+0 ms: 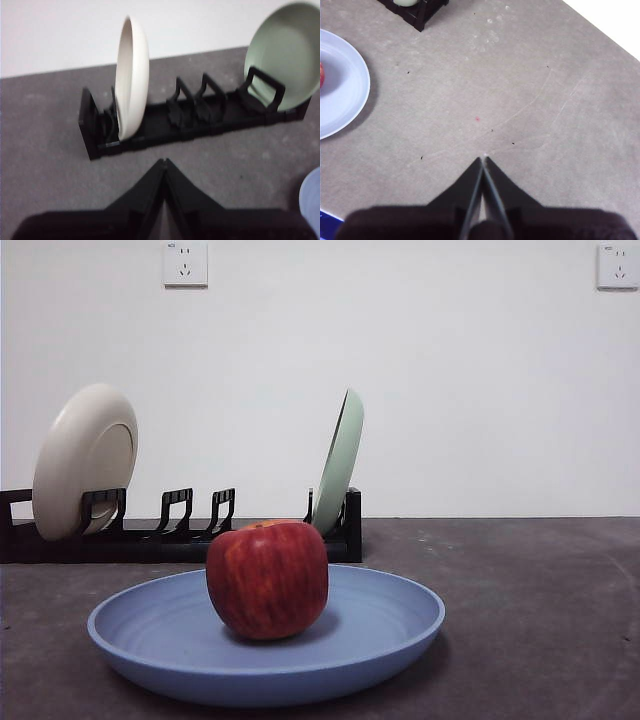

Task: Take the blue plate from the plate rack,put the plate on the table,take the apple from the table,put the apple in the plate

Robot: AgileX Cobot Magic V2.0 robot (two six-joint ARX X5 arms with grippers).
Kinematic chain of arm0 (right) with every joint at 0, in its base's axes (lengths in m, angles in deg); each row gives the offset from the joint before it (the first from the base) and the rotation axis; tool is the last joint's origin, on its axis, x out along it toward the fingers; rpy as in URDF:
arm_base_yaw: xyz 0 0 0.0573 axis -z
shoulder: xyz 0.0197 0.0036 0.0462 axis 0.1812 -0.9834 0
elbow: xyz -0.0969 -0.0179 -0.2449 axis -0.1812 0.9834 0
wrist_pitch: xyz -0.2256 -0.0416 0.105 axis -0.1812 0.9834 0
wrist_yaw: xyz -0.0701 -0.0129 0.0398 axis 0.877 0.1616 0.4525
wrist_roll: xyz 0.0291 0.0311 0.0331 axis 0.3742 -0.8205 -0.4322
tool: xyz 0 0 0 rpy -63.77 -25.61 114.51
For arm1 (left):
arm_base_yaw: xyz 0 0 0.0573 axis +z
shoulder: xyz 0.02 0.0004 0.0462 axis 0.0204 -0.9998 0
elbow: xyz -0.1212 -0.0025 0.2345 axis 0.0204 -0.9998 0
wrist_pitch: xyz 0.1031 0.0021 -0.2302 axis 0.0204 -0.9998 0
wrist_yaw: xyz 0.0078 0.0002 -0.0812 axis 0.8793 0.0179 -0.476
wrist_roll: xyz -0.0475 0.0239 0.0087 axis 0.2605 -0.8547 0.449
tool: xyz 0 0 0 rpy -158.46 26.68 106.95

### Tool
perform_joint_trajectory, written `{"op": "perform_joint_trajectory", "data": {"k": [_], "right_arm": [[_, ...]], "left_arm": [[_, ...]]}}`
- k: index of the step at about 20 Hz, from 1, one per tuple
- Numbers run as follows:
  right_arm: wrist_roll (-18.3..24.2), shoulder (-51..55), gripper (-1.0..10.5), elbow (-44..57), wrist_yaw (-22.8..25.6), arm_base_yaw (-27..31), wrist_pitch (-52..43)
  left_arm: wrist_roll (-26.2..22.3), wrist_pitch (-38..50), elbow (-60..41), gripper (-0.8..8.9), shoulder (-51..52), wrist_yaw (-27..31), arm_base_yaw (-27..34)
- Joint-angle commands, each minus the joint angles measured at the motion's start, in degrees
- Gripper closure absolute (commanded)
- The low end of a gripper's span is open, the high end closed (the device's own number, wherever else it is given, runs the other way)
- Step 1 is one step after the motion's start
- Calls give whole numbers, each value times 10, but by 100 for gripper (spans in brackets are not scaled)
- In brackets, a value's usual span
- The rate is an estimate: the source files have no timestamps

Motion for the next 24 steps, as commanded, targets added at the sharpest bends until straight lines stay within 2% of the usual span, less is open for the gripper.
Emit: {"op": "perform_joint_trajectory", "data": {"k": [1,7,24], "right_arm": [[0,0,945,-2,2,-1,12],[0,0,946,-2,2,-1,12],[0,0,945,-2,2,-1,12]], "left_arm": [[4,38,-49,817,33,-3,2],[14,42,-120,817,142,-3,2],[3,11,-145,817,166,9,2]]}}
